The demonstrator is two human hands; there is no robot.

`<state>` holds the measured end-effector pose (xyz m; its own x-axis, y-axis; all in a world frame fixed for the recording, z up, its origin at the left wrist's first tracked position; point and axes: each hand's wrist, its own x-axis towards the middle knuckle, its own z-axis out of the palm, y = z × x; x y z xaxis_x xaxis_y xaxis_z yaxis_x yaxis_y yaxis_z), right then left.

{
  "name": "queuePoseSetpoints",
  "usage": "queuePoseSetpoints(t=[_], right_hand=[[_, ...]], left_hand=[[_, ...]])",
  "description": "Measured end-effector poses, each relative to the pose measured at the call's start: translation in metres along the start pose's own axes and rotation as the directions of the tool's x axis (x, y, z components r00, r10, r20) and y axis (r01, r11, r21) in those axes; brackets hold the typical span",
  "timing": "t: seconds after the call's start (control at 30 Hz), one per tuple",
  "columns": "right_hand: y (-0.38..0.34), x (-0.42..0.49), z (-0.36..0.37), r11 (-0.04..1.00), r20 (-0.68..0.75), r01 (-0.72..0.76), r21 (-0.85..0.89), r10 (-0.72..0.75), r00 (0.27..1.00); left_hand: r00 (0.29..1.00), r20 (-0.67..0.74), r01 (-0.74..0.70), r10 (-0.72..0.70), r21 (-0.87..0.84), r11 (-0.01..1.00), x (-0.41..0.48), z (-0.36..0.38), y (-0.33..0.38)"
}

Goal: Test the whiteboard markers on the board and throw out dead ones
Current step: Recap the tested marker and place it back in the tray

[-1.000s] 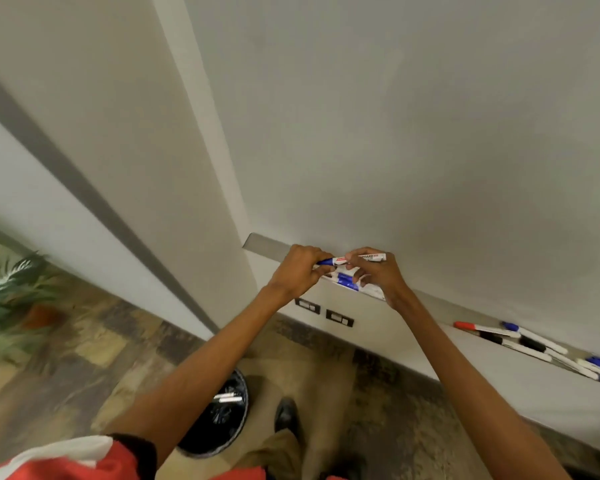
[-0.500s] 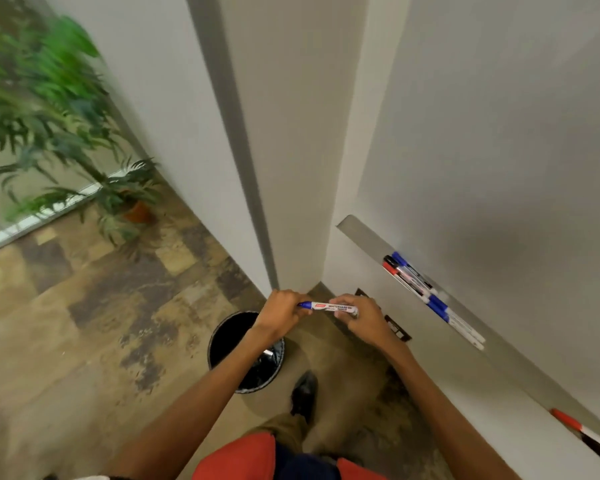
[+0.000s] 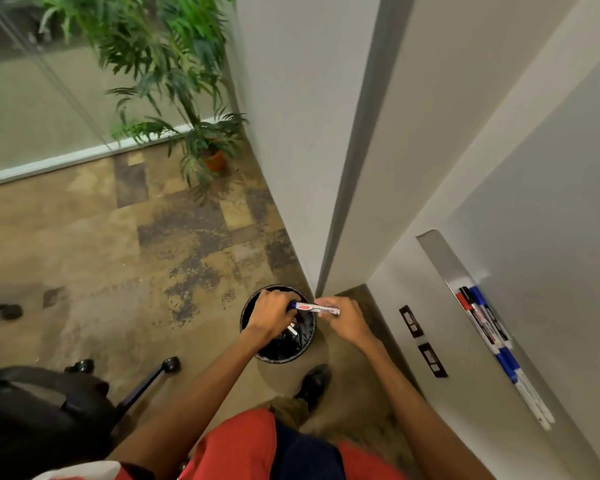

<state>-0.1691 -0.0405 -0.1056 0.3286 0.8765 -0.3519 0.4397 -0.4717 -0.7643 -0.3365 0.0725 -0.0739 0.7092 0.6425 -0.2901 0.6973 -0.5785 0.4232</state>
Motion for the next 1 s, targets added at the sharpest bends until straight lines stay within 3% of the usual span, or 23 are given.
queuePoseSetpoints(t=[0.17,0.4,0.77,1.0], right_hand=[[-0.006,0.011,0.009,0.995,0.072,0.085,-0.042,-0.082,0.994],[0.001,0.008,0.008,0.999,0.121,0.011,-0.037,-0.007,0.993],[0.016,-0.021,-0.031,0.994,-0.079,-0.09,0.056,0.094,0.992],[0.051,-0.074,-0.074,0.956,-0.256,-0.204,0.21,0.255,0.932]], left_hand=[[0.986,-0.076,0.146,-0.148,-0.02,0.989,-0.01,0.004,-0.017],[0.984,-0.099,0.153,-0.151,0.011,0.988,-0.01,0.007,-0.011],[0.999,-0.049,-0.021,0.023,0.035,0.999,0.019,0.017,0.036],[0.976,0.053,-0.215,0.213,0.036,0.976,0.049,0.038,0.107]])
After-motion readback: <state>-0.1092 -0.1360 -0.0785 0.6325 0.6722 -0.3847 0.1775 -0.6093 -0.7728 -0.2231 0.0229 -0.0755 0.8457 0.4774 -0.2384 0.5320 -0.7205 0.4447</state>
